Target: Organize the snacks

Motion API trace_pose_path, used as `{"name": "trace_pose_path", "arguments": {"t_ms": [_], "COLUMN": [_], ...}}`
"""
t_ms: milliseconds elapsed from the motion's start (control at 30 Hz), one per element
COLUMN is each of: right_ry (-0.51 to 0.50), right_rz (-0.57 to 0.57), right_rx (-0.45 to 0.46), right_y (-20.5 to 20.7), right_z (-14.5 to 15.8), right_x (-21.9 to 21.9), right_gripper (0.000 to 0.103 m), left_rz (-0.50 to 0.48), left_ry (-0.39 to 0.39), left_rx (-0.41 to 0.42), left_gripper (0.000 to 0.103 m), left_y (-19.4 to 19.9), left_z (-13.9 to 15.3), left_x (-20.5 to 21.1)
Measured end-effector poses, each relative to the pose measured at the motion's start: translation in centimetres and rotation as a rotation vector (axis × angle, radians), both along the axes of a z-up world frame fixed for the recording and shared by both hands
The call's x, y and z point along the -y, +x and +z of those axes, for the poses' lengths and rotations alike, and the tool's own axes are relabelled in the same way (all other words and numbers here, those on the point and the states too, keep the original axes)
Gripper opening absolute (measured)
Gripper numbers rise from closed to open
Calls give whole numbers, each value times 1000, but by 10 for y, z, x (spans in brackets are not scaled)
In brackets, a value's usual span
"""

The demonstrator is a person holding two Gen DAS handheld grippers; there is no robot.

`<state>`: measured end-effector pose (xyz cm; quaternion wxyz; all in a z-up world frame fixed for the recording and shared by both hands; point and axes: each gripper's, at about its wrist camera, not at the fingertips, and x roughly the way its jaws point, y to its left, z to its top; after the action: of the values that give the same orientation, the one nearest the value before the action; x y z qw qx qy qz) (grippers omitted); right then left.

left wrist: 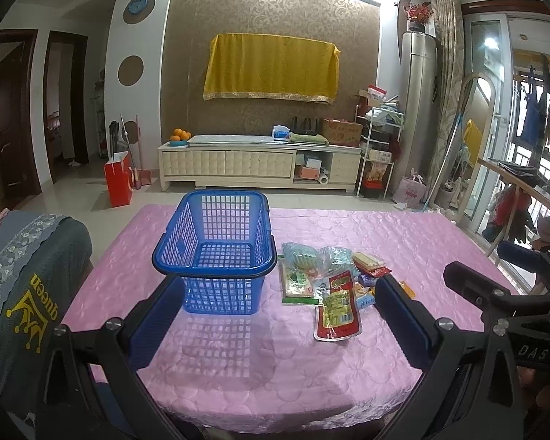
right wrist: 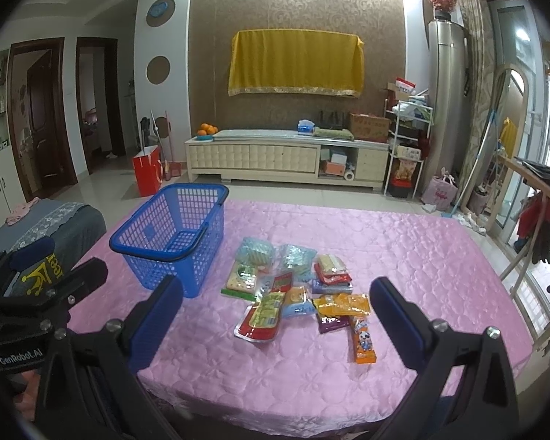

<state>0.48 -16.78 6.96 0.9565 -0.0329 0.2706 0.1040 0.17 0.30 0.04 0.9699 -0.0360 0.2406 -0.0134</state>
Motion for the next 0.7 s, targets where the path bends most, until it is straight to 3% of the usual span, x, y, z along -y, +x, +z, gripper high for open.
{"name": "trace_pose_path", "arguments": {"t_ms": [700], "right_ry": [-7], "right_rz": [4], "right_rx": [-1], "right_y": [0], "right_z": [-1], "right_x": [-2], "right_gripper": [103], "left_rz": [6], "left_ry": [1], "left_rx": [-6], "left_gripper": [103], "left_y": [0], "left_z": [-3], "left_x": [-3]}}
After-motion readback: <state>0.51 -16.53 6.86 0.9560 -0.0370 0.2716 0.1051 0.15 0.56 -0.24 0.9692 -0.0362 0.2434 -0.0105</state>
